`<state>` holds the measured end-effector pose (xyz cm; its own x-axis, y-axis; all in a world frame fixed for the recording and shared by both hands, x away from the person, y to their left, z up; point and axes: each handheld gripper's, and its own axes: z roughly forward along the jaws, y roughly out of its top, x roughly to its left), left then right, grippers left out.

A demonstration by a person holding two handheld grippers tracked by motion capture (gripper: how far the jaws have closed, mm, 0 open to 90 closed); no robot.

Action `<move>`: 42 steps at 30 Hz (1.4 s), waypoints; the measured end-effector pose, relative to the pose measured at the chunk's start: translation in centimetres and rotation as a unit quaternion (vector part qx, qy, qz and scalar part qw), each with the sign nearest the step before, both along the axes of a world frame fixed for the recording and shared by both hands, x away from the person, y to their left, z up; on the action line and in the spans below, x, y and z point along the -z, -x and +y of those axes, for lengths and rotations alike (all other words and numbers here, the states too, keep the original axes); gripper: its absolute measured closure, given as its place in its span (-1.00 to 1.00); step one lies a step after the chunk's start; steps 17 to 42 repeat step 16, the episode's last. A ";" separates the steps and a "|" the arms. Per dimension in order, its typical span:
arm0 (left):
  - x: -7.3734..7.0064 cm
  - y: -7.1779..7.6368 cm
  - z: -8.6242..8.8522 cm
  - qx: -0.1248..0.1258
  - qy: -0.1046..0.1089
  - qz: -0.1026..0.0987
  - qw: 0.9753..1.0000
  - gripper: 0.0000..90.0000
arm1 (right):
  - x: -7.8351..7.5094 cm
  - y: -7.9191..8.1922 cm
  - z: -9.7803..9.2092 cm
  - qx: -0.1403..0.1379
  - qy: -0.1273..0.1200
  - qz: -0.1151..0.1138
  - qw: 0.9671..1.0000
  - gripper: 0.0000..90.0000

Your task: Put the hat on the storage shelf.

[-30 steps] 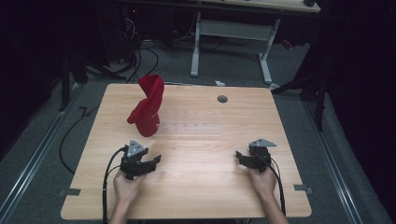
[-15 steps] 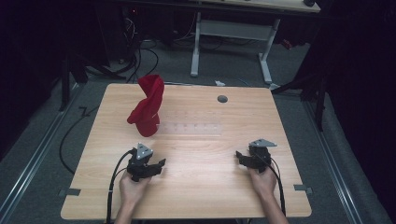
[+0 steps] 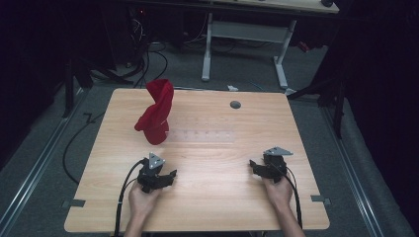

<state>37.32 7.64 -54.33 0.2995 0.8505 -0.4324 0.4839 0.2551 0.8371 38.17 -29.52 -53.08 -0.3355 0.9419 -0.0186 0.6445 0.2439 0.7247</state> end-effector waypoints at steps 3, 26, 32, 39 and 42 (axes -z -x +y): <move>0.0 0.0 0.0 0.000 -0.001 -0.001 1.000 -0.18 | 0.0 0.0 0.0 0.000 0.000 0.000 1.000 -0.22; 0.3 0.1 -0.3 0.005 -0.016 -0.009 1.000 -0.29 | 0.0 0.1 0.0 0.000 0.000 0.000 1.000 -0.22; 0.3 0.1 -0.3 0.005 -0.016 -0.009 1.000 -0.29 | 0.0 0.1 0.0 0.000 0.000 0.000 1.000 -0.22; 0.3 0.1 -0.3 0.005 -0.016 -0.009 1.000 -0.29 | 0.0 0.1 0.0 0.000 0.000 0.000 1.000 -0.22; 0.3 0.1 -0.3 0.005 -0.016 -0.009 1.000 -0.29 | 0.0 0.1 0.0 0.000 0.000 0.000 1.000 -0.22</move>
